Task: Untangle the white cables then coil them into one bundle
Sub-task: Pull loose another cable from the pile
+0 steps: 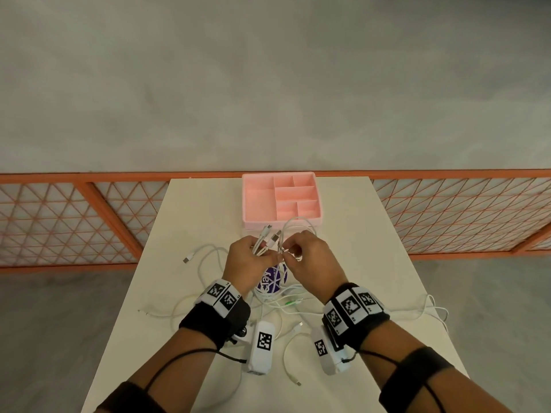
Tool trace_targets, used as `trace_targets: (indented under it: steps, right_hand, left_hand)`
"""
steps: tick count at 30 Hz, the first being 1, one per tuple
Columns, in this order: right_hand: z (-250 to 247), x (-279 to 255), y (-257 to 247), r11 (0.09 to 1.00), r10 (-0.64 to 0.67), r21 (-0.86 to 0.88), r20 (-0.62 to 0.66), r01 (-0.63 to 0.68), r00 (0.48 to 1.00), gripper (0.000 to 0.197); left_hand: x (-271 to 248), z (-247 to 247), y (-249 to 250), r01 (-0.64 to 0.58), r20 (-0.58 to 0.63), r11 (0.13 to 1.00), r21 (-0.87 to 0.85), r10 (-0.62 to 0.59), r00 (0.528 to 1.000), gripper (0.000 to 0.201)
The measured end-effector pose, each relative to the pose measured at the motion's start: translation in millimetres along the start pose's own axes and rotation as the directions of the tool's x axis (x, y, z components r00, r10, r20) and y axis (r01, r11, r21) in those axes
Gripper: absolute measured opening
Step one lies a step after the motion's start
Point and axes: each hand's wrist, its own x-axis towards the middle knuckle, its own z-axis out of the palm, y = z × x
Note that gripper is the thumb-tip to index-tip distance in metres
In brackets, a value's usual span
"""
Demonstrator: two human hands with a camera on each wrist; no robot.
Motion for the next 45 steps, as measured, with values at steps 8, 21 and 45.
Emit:
trace_targets:
  steps: [8, 21, 45]
  right_hand:
    - [-6, 11, 3, 0.983, 0.186, 0.002, 0.009, -0.186, 0.983, 0.008]
    - [-15, 6, 17, 0.968, 0.159, 0.173, 0.139, -0.182, 0.977, 0.008]
    - [-59, 14, 89, 0.653, 0.685, 0.526, -0.103, -0.545, 0.721, 0.012]
  left_hand:
    - [0, -7, -15, 0.05, 0.063, 0.994, 0.099, -0.057, 0.996, 0.026]
    - [-3, -11, -17, 0.125, 0.12, 0.992, 0.021, -0.127, 0.985, 0.015]
    - [19, -70, -35, 0.226, -0.09, 0.959, -0.173, -0.244, 0.966, 0.019]
